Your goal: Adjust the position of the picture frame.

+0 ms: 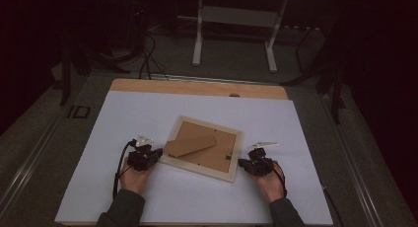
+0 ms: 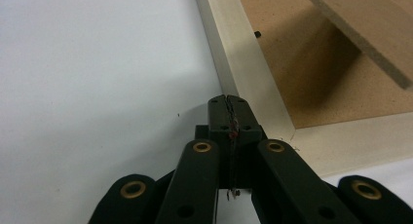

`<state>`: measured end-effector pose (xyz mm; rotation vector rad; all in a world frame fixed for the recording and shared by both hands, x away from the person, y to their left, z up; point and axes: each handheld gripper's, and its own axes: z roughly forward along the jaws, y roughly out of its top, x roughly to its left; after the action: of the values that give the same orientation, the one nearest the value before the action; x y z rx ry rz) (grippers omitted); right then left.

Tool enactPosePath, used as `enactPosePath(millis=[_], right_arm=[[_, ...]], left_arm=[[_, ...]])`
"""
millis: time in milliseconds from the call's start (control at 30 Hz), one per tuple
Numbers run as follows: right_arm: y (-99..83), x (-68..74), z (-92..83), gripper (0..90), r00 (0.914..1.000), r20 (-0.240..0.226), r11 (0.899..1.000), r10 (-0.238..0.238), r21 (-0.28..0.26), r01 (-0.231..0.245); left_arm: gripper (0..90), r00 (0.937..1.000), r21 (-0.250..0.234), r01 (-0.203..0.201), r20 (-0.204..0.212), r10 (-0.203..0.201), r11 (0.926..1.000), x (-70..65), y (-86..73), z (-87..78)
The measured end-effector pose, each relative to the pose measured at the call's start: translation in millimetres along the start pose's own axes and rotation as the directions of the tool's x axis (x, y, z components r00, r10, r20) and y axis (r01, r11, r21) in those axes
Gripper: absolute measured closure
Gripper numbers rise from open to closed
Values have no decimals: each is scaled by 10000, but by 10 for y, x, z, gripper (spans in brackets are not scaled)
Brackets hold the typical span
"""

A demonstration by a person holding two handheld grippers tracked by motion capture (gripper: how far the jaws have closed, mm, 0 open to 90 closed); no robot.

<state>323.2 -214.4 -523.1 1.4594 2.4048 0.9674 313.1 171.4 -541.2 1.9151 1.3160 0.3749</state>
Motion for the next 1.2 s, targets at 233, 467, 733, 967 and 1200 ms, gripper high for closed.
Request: enactPosePath(millis=[233, 467, 733, 967, 1200], right_arm=[[59, -43, 44, 900, 10000, -20, 10000, -22, -65, 22], [98, -91, 73, 900, 9999, -106, 9999, 86, -128, -87], [144, -123, 104, 900, 9997, -69, 9996, 216, -169, -217], [172, -151, 127, 900, 9990, -43, 9987, 445, -254, -446], [195, -138, 144, 900, 9992, 242, 9989, 317, -338, -309]], left_arm=[[900, 9999, 32, 71, -97, -71, 10000, -34, -31, -33], [900, 9999, 208, 51, -149, -48, 9998, -83, -54, -76], [900, 9997, 324, -100, -236, 107, 9994, -126, -69, -102], [900, 9993, 368, -209, -293, 220, 9991, -161, -75, -109], [900, 9987, 366, -291, -407, 306, 9989, -192, -81, -112]])
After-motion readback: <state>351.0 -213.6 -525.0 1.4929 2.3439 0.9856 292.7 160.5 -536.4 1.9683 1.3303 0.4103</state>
